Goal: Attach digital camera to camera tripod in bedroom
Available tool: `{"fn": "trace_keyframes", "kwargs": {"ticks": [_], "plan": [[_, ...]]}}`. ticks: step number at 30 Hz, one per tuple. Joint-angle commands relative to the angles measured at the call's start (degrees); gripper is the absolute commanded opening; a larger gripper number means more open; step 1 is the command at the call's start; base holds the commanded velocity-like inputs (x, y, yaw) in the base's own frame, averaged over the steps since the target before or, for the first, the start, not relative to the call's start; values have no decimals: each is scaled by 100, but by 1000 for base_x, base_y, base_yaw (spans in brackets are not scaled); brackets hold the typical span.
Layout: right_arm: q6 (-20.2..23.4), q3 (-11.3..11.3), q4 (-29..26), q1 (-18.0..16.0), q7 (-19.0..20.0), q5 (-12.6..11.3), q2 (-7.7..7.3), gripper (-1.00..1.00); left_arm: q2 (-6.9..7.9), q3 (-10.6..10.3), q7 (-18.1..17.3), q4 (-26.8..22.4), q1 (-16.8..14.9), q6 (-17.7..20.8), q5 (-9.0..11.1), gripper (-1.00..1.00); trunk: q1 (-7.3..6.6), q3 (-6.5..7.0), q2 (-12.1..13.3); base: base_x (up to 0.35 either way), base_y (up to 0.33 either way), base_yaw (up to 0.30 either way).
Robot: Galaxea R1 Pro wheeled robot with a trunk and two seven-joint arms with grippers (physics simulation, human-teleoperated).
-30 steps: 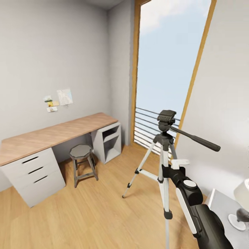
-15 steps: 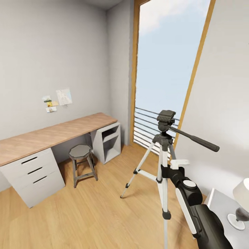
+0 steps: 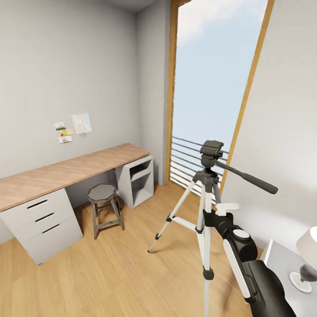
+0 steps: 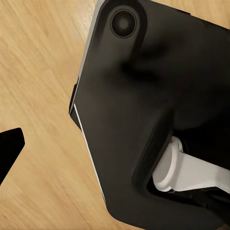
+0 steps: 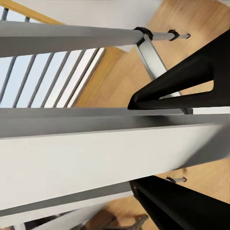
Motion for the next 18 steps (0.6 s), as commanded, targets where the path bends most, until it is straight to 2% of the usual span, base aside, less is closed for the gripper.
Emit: {"fn": "trace_keyframes", "kwargs": {"ticks": [1,8,18], "plan": [[28,15,-9,-6,-53,-30,-7,-100,-1,7,-2,-7,1,-9,24,100,3,-11,-12,0,0,0],[21,15,-9,-6,-52,-77,-3,-100,-3,12,-5,-7,1,-5,28,100,3,-11,-12,-57,29,0],[-6,5,-1,-5,-60,-81,-1,-100,-20,30,-10,-7,2,-1,21,100,3,-11,-12,-222,187,0]]}}
